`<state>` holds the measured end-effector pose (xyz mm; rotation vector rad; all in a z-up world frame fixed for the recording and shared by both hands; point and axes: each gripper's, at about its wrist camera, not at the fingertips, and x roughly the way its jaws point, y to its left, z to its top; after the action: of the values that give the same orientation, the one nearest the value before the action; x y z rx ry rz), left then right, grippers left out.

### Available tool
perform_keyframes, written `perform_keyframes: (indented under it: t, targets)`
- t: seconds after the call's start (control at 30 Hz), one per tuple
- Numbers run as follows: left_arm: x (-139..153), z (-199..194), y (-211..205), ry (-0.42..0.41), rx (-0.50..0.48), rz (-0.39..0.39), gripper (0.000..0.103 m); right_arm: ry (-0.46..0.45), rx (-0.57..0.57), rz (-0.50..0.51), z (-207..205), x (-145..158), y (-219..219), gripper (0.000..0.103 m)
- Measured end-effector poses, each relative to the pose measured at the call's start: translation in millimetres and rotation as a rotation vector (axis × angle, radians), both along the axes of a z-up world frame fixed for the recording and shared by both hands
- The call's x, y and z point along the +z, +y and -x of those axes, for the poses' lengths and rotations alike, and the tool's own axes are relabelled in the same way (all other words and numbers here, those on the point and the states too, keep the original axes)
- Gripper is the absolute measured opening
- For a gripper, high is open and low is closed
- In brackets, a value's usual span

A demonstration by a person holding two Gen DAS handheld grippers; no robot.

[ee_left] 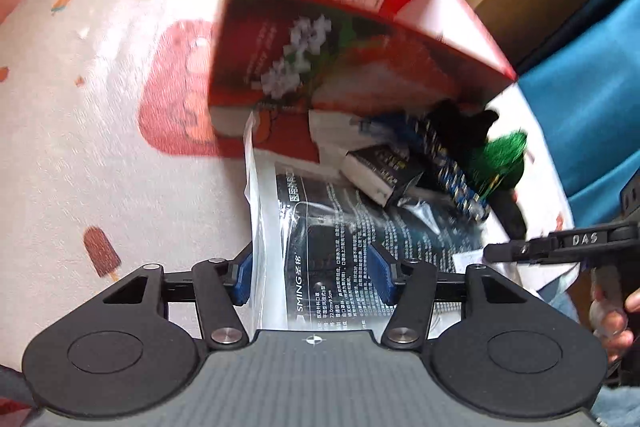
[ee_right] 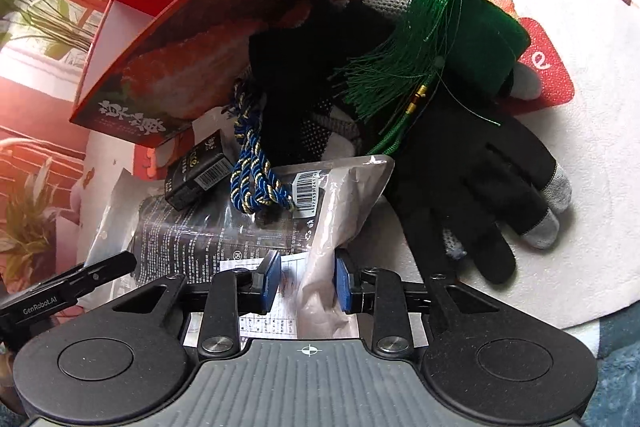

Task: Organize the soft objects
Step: 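Close the left tool on the clear bag with black item and lift, then carry the bag into the red box and open the left tool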

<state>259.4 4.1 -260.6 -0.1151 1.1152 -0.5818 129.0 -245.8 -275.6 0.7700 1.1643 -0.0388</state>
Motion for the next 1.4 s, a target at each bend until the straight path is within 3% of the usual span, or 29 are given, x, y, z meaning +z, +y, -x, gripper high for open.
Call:
perform_keyframes:
  t: [0.13,0.33,0.5,0.83,1.03,1.13,1.4]
  targets:
    - [19,0,2,-0.038,0.034,-0.008,0.06,-0.036,0.033,0.001,3,14,9,0.028]
    - [5,20,10,0.005,-0.018,-0.072,0.061,0.022,0.089,0.009,13,3,23,0.029]
    - [3,28,24,0.004,-0.002,-0.071,0.061,-0.053,0.146,0.082,14,16,35,0.029]
    - [30,41,46,-0.049,0.041,-0.049,0.061,-0.211,0.303,0.235,14,54,61,0.029]
    - [47,36,44,-0.144,0.047,-0.038,0.061,-0.324,0.364,0.305,8,77,65,0.03]
    - [55,25,42,-0.166,0.071,0.009,0.061,-0.377,0.365,0.356,-1,94,59,0.03]
    - [113,-17,12,-0.342,0.066,0.053,0.061,-0.547,0.419,0.52,-41,159,37,0.031]
